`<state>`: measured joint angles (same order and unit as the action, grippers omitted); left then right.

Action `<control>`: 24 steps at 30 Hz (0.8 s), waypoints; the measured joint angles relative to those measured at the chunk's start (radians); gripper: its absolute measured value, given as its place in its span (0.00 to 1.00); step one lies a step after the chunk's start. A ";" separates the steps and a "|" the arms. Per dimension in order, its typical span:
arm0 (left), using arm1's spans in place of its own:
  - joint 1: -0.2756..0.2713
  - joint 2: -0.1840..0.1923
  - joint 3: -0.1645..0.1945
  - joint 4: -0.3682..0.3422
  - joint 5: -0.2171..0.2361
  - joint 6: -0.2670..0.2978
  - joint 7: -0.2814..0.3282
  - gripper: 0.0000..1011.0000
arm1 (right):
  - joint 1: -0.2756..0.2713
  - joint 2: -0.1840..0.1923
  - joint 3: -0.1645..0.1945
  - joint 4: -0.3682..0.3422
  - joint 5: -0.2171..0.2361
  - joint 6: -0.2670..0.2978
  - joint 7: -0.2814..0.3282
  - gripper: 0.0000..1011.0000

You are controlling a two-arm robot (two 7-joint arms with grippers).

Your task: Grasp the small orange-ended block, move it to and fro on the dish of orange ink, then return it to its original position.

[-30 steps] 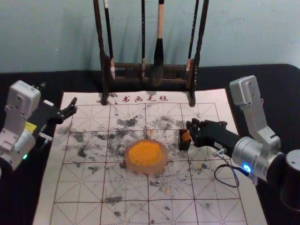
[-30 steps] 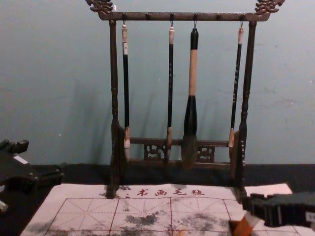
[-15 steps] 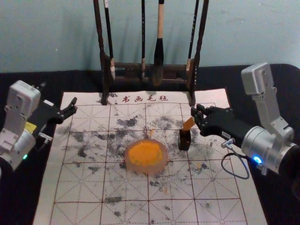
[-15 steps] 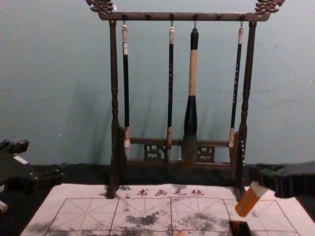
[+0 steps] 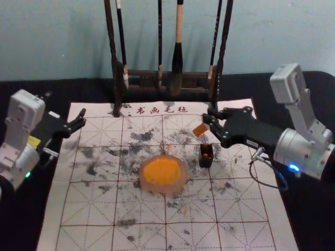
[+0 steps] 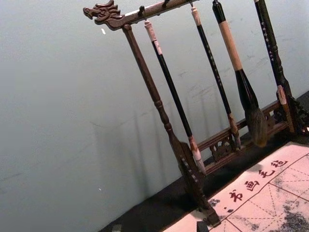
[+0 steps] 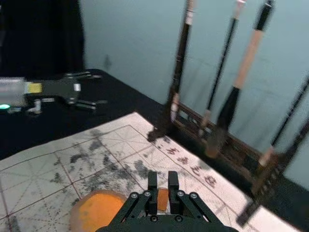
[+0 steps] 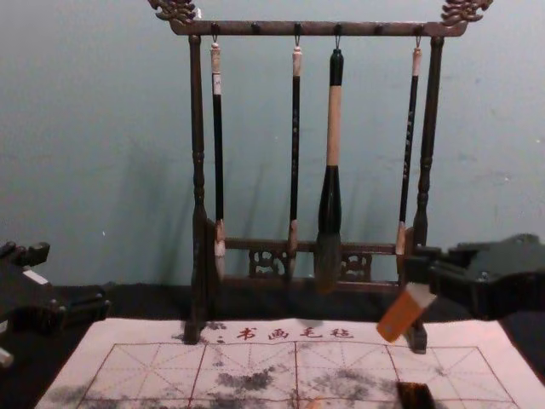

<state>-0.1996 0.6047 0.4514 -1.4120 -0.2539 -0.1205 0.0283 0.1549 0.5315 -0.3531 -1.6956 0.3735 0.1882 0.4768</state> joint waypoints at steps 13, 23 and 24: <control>0.000 0.000 0.000 0.000 0.000 0.000 0.000 0.99 | 0.161 0.021 -0.142 0.117 -0.054 -0.078 0.140 0.13; 0.000 0.000 0.000 0.000 0.000 0.000 0.000 0.99 | 0.223 0.009 -0.219 0.161 -0.080 -0.026 0.164 0.13; 0.000 0.000 0.000 0.000 0.000 0.000 0.000 0.99 | 0.229 0.007 -0.228 0.166 -0.082 -0.014 0.165 0.13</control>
<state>-0.1995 0.6047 0.4514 -1.4119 -0.2539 -0.1205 0.0283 0.3839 0.5381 -0.5811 -1.5295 0.2912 0.1743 0.6413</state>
